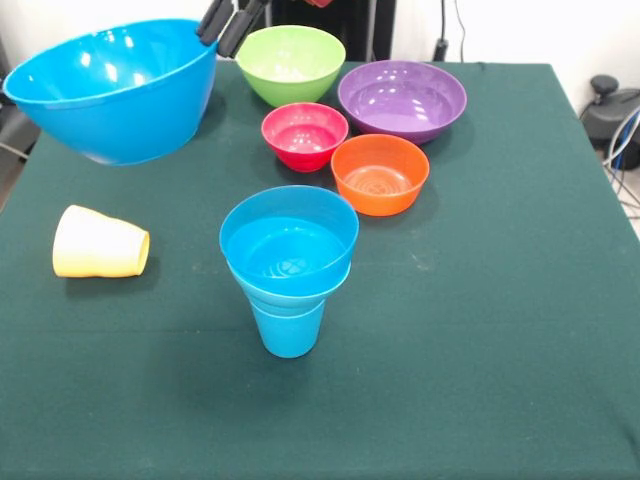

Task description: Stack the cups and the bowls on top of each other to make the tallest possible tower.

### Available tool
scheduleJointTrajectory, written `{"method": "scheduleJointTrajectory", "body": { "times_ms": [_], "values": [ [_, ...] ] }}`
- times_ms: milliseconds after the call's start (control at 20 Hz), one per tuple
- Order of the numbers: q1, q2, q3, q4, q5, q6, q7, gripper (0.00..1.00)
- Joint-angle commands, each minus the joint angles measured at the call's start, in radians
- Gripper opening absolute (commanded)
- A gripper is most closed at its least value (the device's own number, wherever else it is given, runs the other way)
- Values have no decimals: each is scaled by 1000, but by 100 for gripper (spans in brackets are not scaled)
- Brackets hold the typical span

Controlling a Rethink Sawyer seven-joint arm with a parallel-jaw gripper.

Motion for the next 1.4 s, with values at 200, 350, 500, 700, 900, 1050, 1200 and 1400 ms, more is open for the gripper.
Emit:
{"method": "scheduleJointTrajectory", "body": {
  "times_ms": [200, 350, 500, 700, 900, 1050, 1200, 1400],
  "values": [
    [-39, -51, 101, 7, -53, 259, -188, 0],
    [-50, -49, 119, 26, -64, 241, -176, 0],
    [-34, -39, 114, 29, -71, 237, -135, 0],
    [-1, -27, 95, 48, -81, 215, -62, 0],
    [31, -22, 65, 75, -88, 183, -4, 0],
    [53, -10, 51, 73, -86, 179, 25, 0],
    [67, 5, 45, 55, -79, 190, 37, 0],
    [83, 25, 35, 31, -70, 205, 47, 0]
  ]
}}
